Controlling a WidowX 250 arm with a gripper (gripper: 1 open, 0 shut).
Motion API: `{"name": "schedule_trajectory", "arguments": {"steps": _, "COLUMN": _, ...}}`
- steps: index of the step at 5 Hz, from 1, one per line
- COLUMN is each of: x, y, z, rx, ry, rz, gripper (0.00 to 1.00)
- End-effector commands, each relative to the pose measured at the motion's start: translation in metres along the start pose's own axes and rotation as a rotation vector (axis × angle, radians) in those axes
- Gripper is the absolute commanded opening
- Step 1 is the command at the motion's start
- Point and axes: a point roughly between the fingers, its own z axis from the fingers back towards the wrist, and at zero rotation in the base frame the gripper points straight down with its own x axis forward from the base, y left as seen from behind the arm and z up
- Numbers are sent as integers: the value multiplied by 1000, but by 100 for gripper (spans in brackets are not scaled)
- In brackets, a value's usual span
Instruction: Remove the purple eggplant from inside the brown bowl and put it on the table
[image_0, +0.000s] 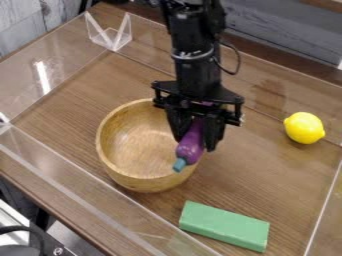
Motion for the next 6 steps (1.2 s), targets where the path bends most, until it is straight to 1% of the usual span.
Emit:
{"name": "schedule_trajectory", "arguments": {"steps": 1, "x": 6, "y": -8, "z": 0, "rx": -1, "ry": -41, "rz": -7, "gripper": 0}}
{"name": "schedule_trajectory", "arguments": {"steps": 2, "x": 8, "y": -11, "z": -12, "rx": 5, "ry": -39, "rz": -7, "gripper": 0}}
{"name": "schedule_trajectory", "arguments": {"steps": 4, "x": 3, "y": -22, "z": -26, "rx": 10, "ry": -28, "rz": -14, "gripper": 0}}
{"name": "schedule_trajectory", "arguments": {"steps": 6, "x": 3, "y": -29, "z": -41, "rx": 10, "ry": -23, "rz": -19, "gripper": 0}}
